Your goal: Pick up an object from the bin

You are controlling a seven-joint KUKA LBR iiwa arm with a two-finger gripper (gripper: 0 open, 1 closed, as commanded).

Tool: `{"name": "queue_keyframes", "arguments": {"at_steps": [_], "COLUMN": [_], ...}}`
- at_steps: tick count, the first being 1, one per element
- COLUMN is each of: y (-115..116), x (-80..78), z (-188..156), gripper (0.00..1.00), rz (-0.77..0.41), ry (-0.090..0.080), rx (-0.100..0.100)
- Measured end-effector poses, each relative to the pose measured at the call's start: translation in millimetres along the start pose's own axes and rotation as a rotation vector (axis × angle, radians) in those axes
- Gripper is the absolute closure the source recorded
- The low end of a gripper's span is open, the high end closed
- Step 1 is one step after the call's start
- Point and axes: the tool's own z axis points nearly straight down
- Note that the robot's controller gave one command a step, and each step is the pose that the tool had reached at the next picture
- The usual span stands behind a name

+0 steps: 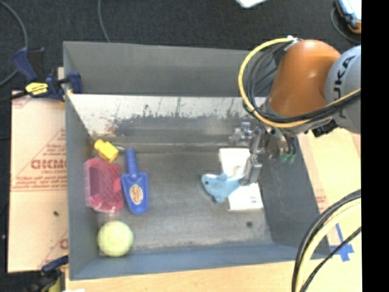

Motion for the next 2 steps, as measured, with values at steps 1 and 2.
{"name": "queue_keyframes", "arguments": {"at_steps": [1, 2], "y": [0, -12], "x": [-1.5, 13.1], "z": [-5, 78], "gripper": [0.0, 0.0], "rz": [-0.002, -0.134], "ry": [-0.008, -0.007], "rx": [0.001, 0.002]}}
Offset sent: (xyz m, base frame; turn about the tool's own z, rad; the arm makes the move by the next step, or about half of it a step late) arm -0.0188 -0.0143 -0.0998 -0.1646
